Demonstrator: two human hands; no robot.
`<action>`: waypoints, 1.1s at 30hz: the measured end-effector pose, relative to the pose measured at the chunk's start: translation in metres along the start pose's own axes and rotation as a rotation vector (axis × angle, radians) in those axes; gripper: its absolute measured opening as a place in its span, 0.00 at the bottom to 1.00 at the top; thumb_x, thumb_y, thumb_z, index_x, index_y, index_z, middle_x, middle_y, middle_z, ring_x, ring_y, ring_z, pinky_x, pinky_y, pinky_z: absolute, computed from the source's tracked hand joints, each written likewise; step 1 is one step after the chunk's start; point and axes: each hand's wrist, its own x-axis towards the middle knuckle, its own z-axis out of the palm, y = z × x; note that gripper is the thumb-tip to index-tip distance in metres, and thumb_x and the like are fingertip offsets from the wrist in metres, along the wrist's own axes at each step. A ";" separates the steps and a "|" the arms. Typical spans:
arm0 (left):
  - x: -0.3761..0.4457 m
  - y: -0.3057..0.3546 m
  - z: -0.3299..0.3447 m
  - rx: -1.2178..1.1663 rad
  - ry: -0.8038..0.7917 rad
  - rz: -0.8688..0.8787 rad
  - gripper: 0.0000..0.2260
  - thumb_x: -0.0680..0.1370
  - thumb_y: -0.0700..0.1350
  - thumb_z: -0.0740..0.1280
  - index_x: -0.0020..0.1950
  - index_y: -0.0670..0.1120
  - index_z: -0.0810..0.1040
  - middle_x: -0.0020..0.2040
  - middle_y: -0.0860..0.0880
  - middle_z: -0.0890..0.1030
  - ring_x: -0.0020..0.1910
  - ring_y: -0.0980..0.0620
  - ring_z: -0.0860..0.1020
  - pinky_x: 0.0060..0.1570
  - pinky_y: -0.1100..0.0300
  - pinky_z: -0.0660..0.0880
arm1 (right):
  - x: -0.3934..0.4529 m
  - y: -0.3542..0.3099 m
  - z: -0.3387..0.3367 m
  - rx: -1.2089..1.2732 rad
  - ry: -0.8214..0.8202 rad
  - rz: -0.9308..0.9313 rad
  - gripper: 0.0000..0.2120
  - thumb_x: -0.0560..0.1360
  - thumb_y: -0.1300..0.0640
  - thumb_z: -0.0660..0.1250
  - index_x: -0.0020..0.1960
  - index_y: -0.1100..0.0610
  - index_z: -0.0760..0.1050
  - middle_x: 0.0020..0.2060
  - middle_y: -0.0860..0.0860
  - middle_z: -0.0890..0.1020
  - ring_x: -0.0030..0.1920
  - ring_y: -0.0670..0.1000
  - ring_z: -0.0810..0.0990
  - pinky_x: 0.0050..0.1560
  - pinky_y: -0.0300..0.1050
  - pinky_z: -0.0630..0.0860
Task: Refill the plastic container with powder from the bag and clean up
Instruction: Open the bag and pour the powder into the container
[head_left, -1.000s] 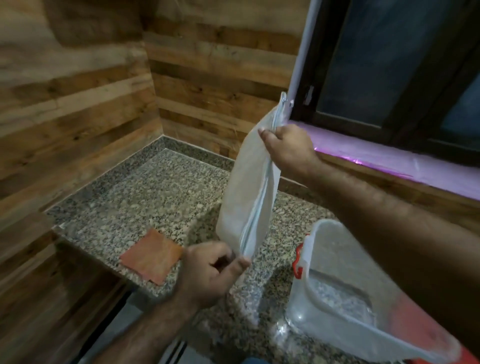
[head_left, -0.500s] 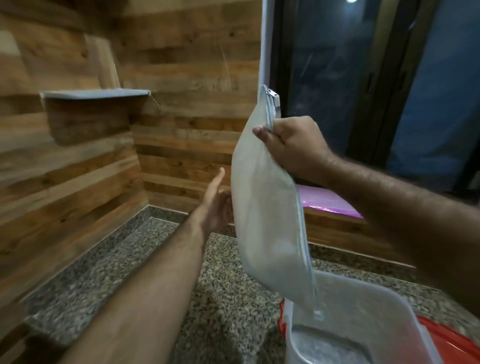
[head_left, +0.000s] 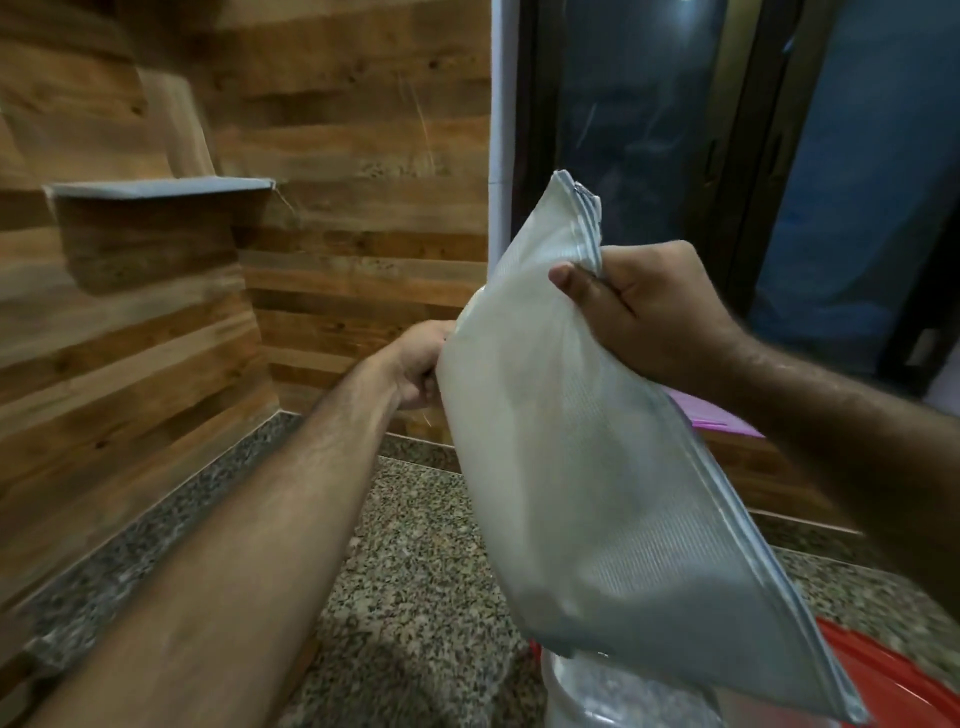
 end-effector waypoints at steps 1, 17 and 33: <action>-0.011 0.008 0.001 0.025 0.054 -0.005 0.10 0.78 0.33 0.61 0.47 0.42 0.82 0.32 0.44 0.71 0.23 0.52 0.66 0.28 0.65 0.58 | -0.005 0.001 -0.005 0.012 -0.011 0.011 0.17 0.84 0.45 0.65 0.38 0.47 0.75 0.32 0.35 0.74 0.30 0.38 0.78 0.33 0.28 0.70; -0.046 0.033 0.056 0.026 0.220 0.072 0.20 0.87 0.54 0.65 0.37 0.48 0.77 0.25 0.53 0.76 0.19 0.57 0.73 0.24 0.68 0.70 | -0.122 0.083 0.018 0.179 -0.091 0.347 0.30 0.81 0.33 0.60 0.41 0.59 0.83 0.34 0.53 0.85 0.35 0.54 0.85 0.35 0.60 0.82; -0.039 0.052 0.154 0.446 0.247 0.124 0.20 0.85 0.60 0.66 0.64 0.45 0.81 0.50 0.48 0.81 0.39 0.53 0.77 0.31 0.63 0.70 | -0.210 0.124 0.025 0.357 0.022 0.634 0.21 0.83 0.45 0.65 0.33 0.48 0.80 0.29 0.37 0.83 0.32 0.39 0.83 0.33 0.31 0.76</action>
